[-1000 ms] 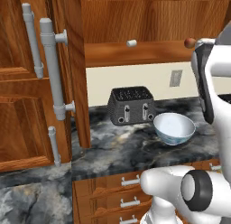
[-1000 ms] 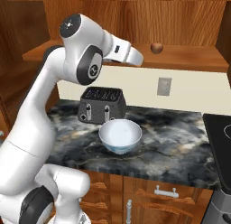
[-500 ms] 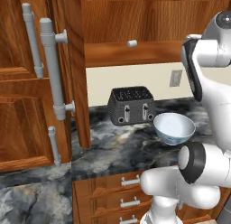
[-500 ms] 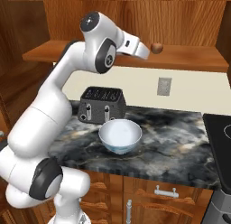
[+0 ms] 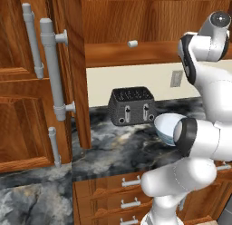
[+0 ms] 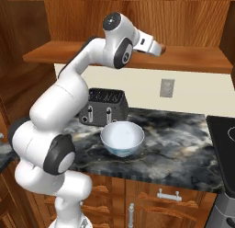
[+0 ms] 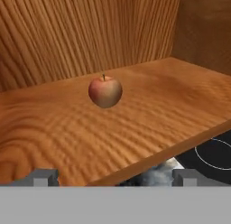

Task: Pick the apple from the cabinet and place it in the bowl. Then pick the bowl and place it in the sink. Then turn on the sink facuet.

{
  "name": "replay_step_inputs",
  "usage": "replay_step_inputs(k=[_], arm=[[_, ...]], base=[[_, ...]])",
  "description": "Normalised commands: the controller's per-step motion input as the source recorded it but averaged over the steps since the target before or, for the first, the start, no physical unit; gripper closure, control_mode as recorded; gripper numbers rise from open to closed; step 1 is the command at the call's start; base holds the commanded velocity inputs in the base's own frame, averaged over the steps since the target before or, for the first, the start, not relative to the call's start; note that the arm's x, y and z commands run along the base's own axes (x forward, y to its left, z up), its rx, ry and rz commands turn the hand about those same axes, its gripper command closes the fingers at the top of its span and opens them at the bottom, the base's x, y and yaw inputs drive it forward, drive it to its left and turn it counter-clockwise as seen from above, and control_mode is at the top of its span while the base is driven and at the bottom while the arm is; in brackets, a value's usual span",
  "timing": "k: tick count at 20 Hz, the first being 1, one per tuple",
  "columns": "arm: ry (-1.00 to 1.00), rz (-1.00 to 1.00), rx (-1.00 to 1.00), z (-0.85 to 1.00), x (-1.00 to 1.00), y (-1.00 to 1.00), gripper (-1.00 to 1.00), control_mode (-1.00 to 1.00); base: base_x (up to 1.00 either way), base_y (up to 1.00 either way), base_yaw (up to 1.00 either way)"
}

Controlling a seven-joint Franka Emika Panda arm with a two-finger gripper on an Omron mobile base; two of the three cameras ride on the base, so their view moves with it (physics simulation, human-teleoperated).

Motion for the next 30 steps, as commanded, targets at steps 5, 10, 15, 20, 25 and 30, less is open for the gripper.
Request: replay_step_inputs(k=[5,10,15,20,25,30], arm=[[0.03,0.02,0.0,-0.19,0.64,-0.07,-1.0,-1.0],[0.01,0.01,0.01,-0.08,0.49,-0.14,-1.0,-1.0],[0.0,0.0,0.02,0.0,0.37,-0.2,-1.0,-1.0],[0.01,0.0,0.03,0.0,0.28,-0.27,-1.0,-1.0],[0.04,0.0,0.0,0.0,0.42,-0.21,-1.0,-1.0],[0.06,0.0,0.0,0.0,0.44,-0.16,-1.0,-1.0]], base=[[0.0,0.0,0.0],[0.0,0.0,0.0],[0.0,0.0,0.0],[0.0,0.0,0.0],[0.0,0.0,0.0],[0.0,0.0,0.0]])
